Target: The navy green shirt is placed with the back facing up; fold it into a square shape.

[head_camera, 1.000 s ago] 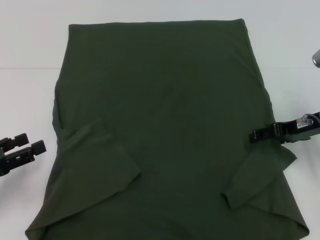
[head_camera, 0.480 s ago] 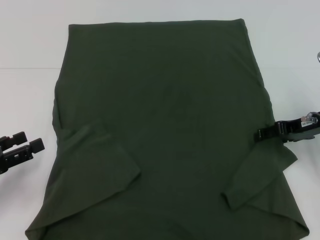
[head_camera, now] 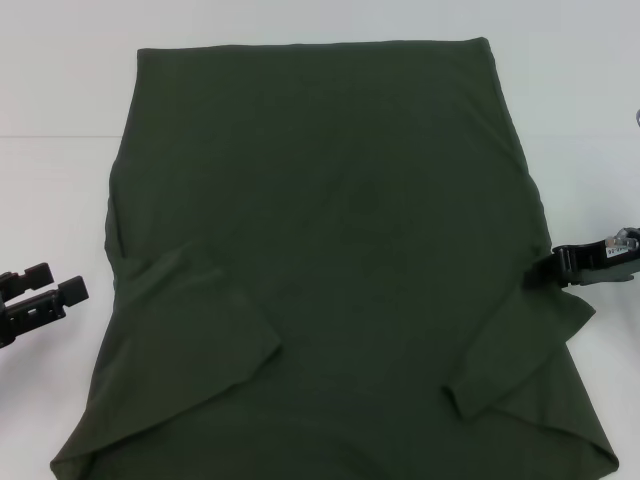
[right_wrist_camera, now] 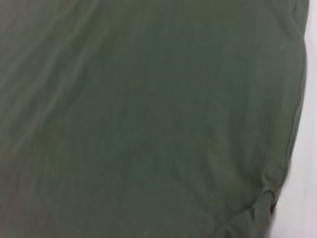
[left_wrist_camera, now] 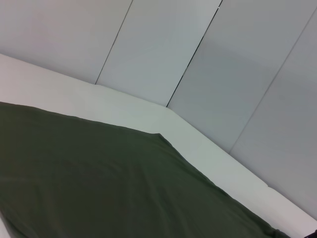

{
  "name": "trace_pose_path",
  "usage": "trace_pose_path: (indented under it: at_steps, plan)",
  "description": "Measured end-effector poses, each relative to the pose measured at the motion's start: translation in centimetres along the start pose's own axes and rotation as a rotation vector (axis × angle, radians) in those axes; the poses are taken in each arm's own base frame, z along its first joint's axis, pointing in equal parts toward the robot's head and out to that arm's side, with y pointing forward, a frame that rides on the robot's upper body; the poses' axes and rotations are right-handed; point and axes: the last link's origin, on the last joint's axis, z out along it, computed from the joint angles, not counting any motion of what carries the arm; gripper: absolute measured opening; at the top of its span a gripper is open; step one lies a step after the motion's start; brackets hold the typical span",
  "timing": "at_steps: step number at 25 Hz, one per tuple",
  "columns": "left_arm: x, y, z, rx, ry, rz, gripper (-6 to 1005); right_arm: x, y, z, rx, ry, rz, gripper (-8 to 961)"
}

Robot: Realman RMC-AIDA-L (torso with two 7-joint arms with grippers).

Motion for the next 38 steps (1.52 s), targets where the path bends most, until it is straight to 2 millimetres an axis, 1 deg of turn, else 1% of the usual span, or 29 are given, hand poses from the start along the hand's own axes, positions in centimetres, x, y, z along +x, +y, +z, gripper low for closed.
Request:
trace_pose_path:
  at_steps: [2,5,10,15,25,30,38]
  plan:
    - [0.0,0.0,0.0,0.0,0.0,0.001,831,0.0,0.0,0.0,0.002,0.004,-0.004,579]
    - [0.0,0.0,0.0,0.0,0.0,0.001,831,0.0,0.0,0.0,0.004,0.004,-0.005,366]
    - [0.1,0.0,0.0,0.0,0.001,0.003,831,-0.1,-0.3,-0.3,0.011,0.001,0.003,131]
    - [0.1,0.0,0.1,-0.002,0.002,0.003,832,-0.1,-0.5,-0.5,0.007,0.006,0.019,9]
    - [0.5,0.0,0.0,-0.007,0.009,0.006,833,-0.2,-0.5,-0.9,0.001,0.023,0.111,10]
    - [0.8,0.0,0.0,-0.01,0.01,0.014,831,0.0,-0.4,-0.7,-0.013,0.024,0.162,10]
    - [1.4,-0.1,0.3,-0.02,0.011,0.029,832,-0.4,-1.0,-0.7,-0.056,-0.051,0.3,12]
